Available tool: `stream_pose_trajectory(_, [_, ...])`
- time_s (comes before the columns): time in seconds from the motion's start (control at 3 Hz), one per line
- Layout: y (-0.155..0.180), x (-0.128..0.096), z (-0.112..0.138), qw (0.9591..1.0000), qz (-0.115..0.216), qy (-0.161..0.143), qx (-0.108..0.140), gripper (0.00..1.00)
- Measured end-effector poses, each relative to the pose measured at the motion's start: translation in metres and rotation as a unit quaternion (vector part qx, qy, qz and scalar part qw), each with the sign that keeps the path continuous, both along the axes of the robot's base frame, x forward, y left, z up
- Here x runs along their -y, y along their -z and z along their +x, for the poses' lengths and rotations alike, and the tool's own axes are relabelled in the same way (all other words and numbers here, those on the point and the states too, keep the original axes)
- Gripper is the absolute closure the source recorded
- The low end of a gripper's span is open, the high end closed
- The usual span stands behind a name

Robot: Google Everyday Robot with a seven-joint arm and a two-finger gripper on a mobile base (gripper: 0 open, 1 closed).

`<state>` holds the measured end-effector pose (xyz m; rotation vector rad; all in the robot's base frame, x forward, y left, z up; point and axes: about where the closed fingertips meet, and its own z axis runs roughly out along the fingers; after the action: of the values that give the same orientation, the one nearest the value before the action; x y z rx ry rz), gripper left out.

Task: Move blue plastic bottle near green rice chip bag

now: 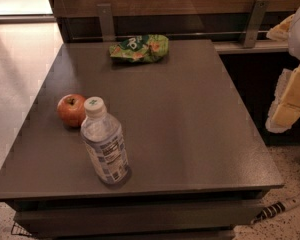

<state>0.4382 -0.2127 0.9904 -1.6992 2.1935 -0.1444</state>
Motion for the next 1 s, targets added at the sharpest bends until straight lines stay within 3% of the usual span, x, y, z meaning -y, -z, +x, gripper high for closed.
stream_pose_trajectory(0.33, [0.000,0.000,0.000,1.0000,0.000,0.000,0.000,0.00])
stream_pose_trajectory(0.67, [0.014,-0.011,-0.004,0.9981,0.060,-0.012,0.006,0.00])
stream_pose_trajectory(1.0, [0.032,-0.018,-0.007,0.9896,0.139,-0.024,0.028,0.00])
